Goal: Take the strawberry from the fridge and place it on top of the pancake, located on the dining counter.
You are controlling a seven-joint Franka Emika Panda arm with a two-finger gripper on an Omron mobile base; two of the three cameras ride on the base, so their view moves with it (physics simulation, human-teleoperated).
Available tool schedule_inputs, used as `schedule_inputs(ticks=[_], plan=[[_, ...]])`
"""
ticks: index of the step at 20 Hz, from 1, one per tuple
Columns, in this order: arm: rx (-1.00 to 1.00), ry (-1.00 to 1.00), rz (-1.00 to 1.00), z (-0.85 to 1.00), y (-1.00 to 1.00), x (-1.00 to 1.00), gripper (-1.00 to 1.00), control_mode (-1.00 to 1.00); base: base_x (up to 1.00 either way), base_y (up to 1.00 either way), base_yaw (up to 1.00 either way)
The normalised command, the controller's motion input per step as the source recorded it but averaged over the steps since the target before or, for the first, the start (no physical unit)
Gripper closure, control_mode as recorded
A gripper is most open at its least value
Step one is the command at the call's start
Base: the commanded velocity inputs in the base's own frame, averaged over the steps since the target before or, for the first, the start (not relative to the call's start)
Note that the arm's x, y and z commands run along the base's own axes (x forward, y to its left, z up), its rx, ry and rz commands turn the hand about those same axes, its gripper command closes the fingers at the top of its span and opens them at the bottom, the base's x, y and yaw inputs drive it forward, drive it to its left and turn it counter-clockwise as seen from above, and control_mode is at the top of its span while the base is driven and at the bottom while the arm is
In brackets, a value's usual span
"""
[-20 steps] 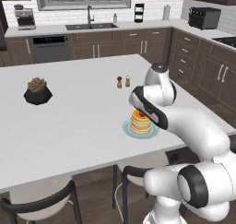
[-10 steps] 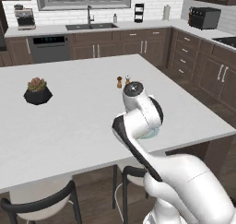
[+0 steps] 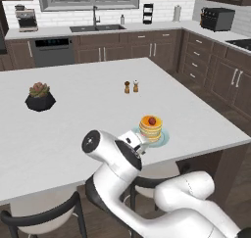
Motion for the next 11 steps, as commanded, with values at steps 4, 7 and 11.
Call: schedule_inputs(ticks=[4,7,11], plan=[[-0.05,0.11,0.01,-0.34,0.10,-0.25,-1.00,-1.00,0.00,0.00,0.00],[0.00,0.06,0.00,-0.22,0.00,0.00,-1.00,-1.00,0.00,0.00,0.00],[0.00,0.03,0.00,-0.13,0.00,0.00,-1.00,-1.00,0.00,0.00,0.00]])
